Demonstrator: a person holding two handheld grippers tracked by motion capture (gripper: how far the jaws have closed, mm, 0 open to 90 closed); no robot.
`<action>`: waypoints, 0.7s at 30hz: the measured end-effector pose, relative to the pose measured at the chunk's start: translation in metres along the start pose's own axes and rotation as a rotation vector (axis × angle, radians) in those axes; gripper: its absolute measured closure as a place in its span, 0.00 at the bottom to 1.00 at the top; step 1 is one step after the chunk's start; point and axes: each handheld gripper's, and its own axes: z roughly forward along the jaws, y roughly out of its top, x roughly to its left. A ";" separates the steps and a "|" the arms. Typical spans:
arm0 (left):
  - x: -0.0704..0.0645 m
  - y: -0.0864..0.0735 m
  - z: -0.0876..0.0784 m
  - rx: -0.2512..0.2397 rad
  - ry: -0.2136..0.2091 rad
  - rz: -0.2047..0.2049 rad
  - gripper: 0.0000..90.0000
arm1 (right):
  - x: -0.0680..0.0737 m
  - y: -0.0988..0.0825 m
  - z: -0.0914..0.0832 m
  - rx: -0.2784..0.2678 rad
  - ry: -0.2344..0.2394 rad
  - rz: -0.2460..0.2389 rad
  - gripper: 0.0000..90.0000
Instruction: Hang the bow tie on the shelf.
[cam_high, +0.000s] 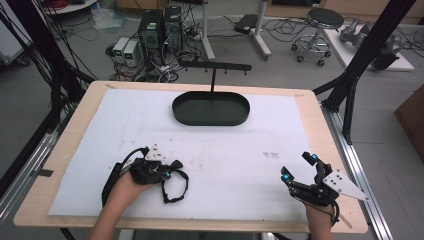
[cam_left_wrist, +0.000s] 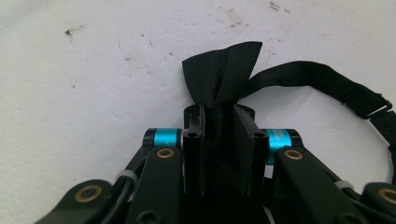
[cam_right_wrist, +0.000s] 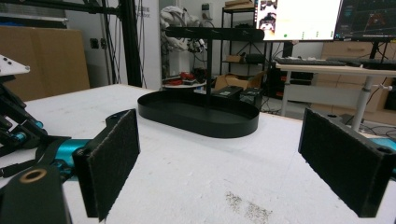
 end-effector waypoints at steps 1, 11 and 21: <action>-0.001 0.000 0.000 -0.006 0.006 0.009 0.84 | 0.000 0.000 0.000 -0.001 0.000 -0.001 0.13; -0.009 0.004 -0.028 -0.263 0.158 0.100 0.85 | 0.000 -0.001 0.000 0.000 0.001 -0.001 0.13; -0.017 0.019 -0.058 -0.562 0.411 0.166 0.85 | 0.003 -0.001 0.000 -0.010 -0.008 -0.022 0.13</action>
